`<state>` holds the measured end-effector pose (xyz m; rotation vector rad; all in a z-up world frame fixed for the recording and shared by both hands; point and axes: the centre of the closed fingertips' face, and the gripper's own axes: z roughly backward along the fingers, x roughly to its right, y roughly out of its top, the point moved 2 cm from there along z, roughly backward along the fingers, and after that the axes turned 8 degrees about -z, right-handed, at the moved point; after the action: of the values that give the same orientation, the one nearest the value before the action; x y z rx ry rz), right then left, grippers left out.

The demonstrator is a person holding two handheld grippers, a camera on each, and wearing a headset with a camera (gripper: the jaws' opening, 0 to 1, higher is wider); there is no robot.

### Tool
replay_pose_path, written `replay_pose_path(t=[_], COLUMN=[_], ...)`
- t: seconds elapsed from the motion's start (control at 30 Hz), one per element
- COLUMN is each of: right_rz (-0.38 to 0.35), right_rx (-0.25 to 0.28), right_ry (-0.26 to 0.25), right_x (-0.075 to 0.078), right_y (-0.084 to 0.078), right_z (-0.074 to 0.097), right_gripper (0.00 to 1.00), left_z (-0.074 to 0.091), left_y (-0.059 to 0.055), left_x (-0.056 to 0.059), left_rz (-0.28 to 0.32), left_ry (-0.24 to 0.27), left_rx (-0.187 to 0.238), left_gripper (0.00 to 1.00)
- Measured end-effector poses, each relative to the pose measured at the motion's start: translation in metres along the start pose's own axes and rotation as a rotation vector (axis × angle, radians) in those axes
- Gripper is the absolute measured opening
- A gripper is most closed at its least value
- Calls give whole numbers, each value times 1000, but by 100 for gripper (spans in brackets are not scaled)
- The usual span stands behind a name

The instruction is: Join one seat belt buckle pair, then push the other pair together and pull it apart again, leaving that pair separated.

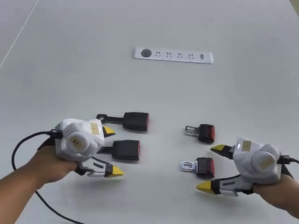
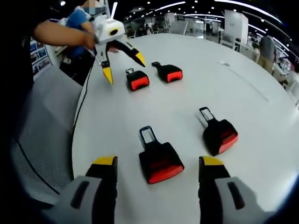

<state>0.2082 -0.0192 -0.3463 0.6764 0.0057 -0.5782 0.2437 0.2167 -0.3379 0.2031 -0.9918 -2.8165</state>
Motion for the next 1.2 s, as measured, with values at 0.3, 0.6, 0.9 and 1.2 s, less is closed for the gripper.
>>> replay_pose_path(t=[0.3, 0.6, 0.9, 1.2], right_rz=[102, 140, 149, 186], right_rx=[-76, -105, -148, -281], right_ry=[34, 35, 16, 14], right_x=[6, 6, 7, 6], right_y=[-5, -7, -7, -6], right_z=[-1, -3, -4, -6], right_gripper=[56, 38, 36, 36], left_z=[-15, -21, -16, -17], left_y=[-3, -3, 0, -6], left_x=[-9, -10, 2, 9], left_rz=[-68, -146, -209, -273], left_ry=[-59, -119, -176, -222], left_rx=[-33, -59, -94, -171], left_gripper=[55, 35, 34, 33])
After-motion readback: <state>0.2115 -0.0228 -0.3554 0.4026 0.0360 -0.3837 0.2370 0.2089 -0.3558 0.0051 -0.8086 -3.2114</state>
